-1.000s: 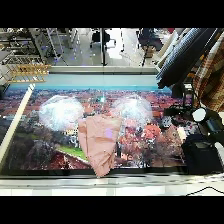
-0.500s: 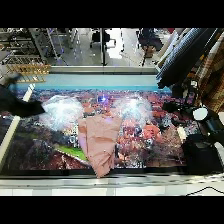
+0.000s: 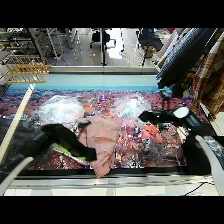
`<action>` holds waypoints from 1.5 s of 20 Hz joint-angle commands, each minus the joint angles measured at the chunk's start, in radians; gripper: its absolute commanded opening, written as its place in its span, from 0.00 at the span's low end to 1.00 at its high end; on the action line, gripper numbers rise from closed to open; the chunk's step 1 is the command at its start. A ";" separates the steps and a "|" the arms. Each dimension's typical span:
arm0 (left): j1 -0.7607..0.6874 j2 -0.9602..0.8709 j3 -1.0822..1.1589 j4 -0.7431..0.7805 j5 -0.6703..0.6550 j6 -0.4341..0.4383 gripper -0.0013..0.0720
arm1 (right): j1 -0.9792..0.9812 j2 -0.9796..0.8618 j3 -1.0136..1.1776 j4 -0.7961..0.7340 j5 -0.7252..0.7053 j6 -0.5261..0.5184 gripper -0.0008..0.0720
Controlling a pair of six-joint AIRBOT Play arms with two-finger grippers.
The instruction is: Fold the clothes and pants, and hang the long-sleeved shirts on hangers.
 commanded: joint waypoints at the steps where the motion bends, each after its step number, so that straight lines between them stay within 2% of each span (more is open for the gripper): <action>1: -0.152 -0.065 -0.030 -0.012 -0.082 -0.122 0.90 | 0.093 -0.150 0.073 0.058 0.118 -0.053 0.76; 3: -0.167 -0.110 -0.030 -0.021 -0.087 -0.135 0.90 | 0.136 -0.238 0.144 0.066 0.184 -0.053 0.85; 4: -0.167 -0.126 -0.030 -0.024 -0.098 -0.139 0.90 | 0.160 -0.278 0.177 0.072 0.208 -0.052 0.86; 5: -0.167 -0.135 -0.030 -0.024 -0.117 -0.158 0.86 | 0.185 -0.312 0.203 0.084 0.218 -0.051 0.88; 6: -0.163 -0.140 -0.030 -0.024 -0.135 -0.173 0.65 | 0.214 -0.345 0.225 0.092 0.219 -0.037 0.88; 7: -0.157 -0.139 -0.030 -0.024 -0.143 -0.171 0.26 | 0.240 -0.374 0.244 0.092 0.218 -0.009 0.88; 8: -0.153 -0.135 -0.029 -0.024 -0.146 -0.170 0.04 | 0.267 -0.402 0.262 0.091 0.220 0.017 0.87; 10: -0.144 -0.112 -0.029 -0.022 -0.141 -0.167 0.03 | 0.311 -0.454 0.299 0.091 0.225 0.078 0.65; 11: -0.138 -0.092 -0.029 -0.019 -0.139 -0.167 0.03 | 0.323 -0.477 0.317 0.091 0.227 0.111 0.64; 12: -0.130 -0.065 -0.029 -0.017 -0.130 -0.167 0.03 | 0.330 -0.492 0.336 0.091 0.224 0.127 0.49; 13: -0.119 -0.037 -0.029 -0.016 -0.114 -0.166 0.03 | 0.330 -0.494 0.354 0.091 0.222 0.127 0.05; 17: -0.001 0.063 0.031 -0.010 0.006 -0.059 0.03 | 0.280 -0.430 0.483 0.068 0.242 0.127 0.04; 19: 0.087 0.070 0.113 -0.010 0.064 0.005 0.03 | 0.255 -0.365 0.533 0.001 0.244 0.127 0.04; 22: 0.202 0.067 0.218 -0.008 0.188 0.173 0.03 | 0.241 -0.292 0.544 -0.093 0.269 0.127 0.04; 23: 0.238 0.068 0.233 0.000 0.241 0.220 0.03 | 0.242 -0.292 0.544 -0.092 0.303 0.127 0.05; 24: 0.274 0.068 0.238 0.019 0.288 0.266 0.03 | 0.249 -0.299 0.542 -0.092 0.329 0.131 0.25; 25: 0.312 0.067 0.238 0.054 0.322 0.302 0.03 | 0.259 -0.309 0.536 -0.091 0.344 0.161 0.55; 26: 0.346 0.067 0.237 0.096 0.335 0.317 0.03 | 0.268 -0.321 0.527 -0.093 0.344 0.187 0.78; 27: 0.373 0.067 0.237 0.124 0.336 0.339 0.03 | 0.277 -0.343 0.521 -0.092 0.339 0.187 0.82; 28: 0.396 0.067 0.237 0.146 0.339 0.378 0.03 | 0.282 -0.367 0.520 -0.089 0.332 0.188 0.83; 30: 0.422 0.067 0.237 0.185 0.339 0.478 0.03 | 0.286 -0.426 0.520 -0.051 0.304 0.184 0.92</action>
